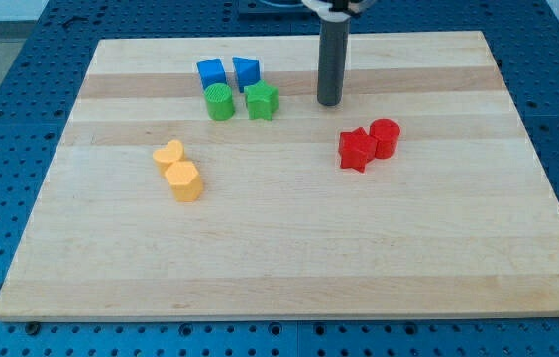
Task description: Slide green star along with green circle towards center left
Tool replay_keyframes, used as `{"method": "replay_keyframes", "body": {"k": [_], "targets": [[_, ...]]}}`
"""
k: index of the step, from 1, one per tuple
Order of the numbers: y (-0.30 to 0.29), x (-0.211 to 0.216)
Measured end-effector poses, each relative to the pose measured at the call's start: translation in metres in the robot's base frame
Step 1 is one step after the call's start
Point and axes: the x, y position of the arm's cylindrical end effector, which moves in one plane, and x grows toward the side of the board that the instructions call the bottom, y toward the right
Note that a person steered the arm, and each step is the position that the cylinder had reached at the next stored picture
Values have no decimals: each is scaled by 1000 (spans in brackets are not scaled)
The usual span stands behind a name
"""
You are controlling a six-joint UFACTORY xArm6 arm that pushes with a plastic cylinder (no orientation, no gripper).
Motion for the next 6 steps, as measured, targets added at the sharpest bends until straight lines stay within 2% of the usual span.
{"method": "replay_keyframes", "body": {"k": [2, 4, 6], "targets": [[-27, -28], [-40, -21], [-26, -11]]}}
